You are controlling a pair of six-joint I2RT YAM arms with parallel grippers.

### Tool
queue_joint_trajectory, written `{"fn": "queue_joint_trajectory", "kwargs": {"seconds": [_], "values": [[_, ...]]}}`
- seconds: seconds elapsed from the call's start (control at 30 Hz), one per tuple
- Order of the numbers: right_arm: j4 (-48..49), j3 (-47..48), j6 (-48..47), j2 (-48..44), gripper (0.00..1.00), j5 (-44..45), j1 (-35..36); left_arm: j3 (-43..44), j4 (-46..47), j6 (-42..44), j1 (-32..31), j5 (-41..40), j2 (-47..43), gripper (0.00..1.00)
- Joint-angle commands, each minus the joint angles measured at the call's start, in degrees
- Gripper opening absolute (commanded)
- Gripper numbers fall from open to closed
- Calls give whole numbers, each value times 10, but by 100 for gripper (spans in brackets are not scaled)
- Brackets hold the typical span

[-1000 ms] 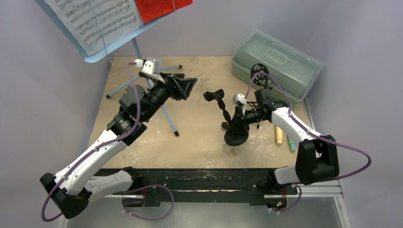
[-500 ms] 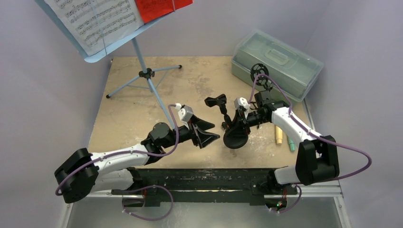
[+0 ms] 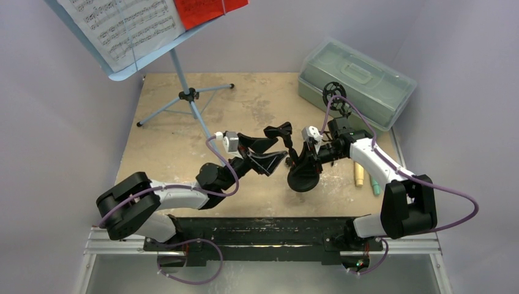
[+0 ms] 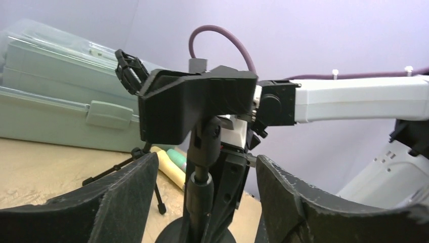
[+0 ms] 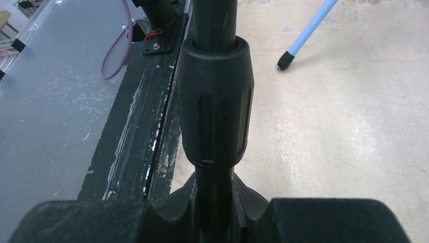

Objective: Pack up the instrument practice props
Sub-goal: Adjust the microphone stand.

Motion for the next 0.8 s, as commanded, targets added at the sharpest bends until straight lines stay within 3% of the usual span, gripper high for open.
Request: {"fn": "queue_joint_trajectory", "kwargs": {"seconds": [0.0,0.23,0.43,0.6,0.77], "values": [[1,26,-3,-17,0,-45,-1,34,86,-23,-4,-32,33,66],[3,26,0,-15,0,-44,0,56,117,-44,-4,-21,76,54],[5,25,3,-15,0,-42,-1,69,118,-46,-4,-8,92,36],[7,26,7,-14,0,-43,0,61,125,-46,-4,2,94,2],[9,28,15,-14,0,-51,-2,49,79,-57,-4,43,93,0]]}}
